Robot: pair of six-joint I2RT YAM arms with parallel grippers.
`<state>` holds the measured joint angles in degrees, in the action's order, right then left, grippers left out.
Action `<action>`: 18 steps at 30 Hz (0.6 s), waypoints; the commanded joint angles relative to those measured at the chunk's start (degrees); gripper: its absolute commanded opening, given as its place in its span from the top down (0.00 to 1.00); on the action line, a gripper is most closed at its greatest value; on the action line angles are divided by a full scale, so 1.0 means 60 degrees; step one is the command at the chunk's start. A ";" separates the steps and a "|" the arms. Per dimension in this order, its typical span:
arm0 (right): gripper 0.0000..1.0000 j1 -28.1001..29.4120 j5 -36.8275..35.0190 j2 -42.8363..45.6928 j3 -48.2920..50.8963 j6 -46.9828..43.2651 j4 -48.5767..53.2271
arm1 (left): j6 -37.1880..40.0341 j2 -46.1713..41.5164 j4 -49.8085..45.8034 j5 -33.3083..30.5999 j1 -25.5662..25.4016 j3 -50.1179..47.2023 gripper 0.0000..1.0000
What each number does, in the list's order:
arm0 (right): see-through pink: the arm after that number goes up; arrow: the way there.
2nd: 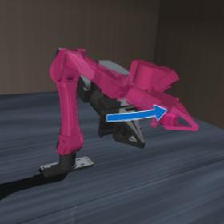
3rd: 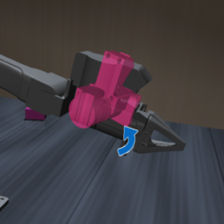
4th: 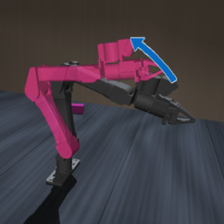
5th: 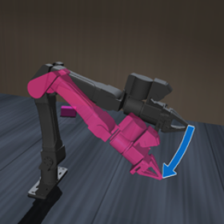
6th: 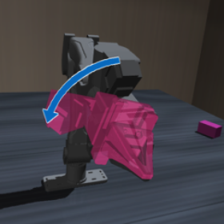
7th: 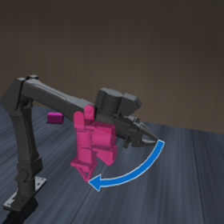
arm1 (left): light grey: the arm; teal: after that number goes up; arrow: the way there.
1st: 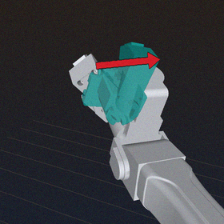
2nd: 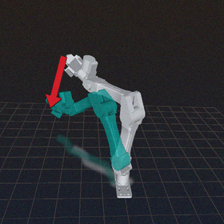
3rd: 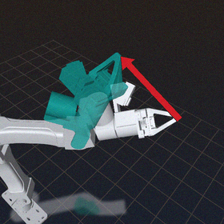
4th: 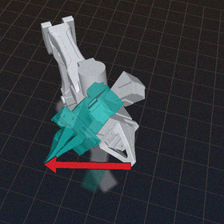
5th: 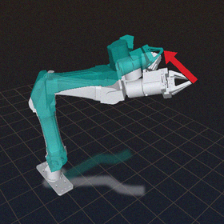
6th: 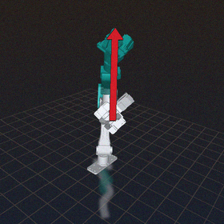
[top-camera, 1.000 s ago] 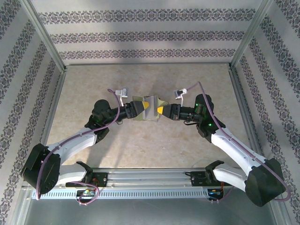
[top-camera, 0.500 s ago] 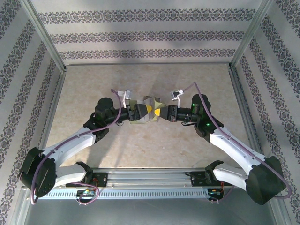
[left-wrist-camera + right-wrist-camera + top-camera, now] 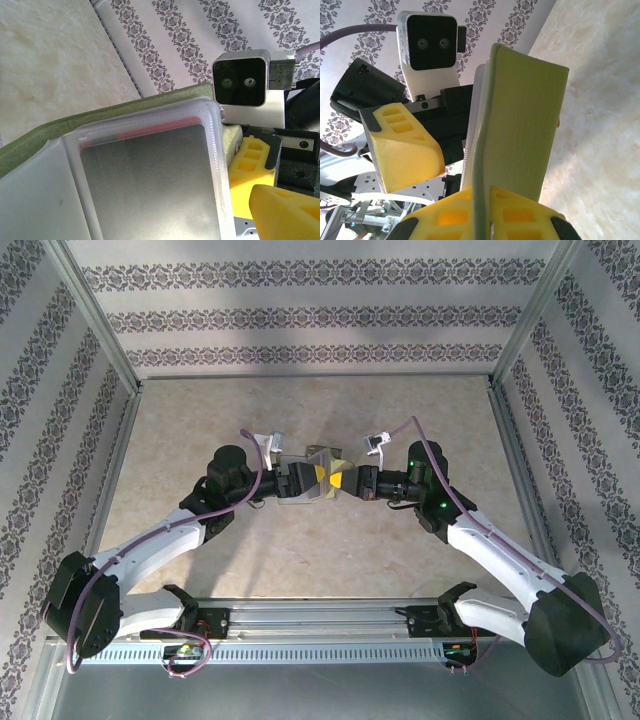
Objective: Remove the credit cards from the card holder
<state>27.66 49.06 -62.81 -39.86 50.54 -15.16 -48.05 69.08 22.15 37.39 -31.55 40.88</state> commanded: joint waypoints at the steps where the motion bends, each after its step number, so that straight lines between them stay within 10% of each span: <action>1: 1.00 0.0150 0.0042 -0.0021 -0.0432 -0.0294 -0.0301 | 0.0315 0.0077 -0.0308 -0.0035 -0.0140 0.0377 0.07; 18: 1.00 0.0075 -0.0147 0.0036 -0.0346 -0.0496 0.0027 | 0.0399 0.0026 -0.0494 -0.0137 -0.0167 0.0432 0.27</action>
<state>28.27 48.88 -63.16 -40.49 49.19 -14.52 -46.70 69.93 19.57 36.45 -31.81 41.74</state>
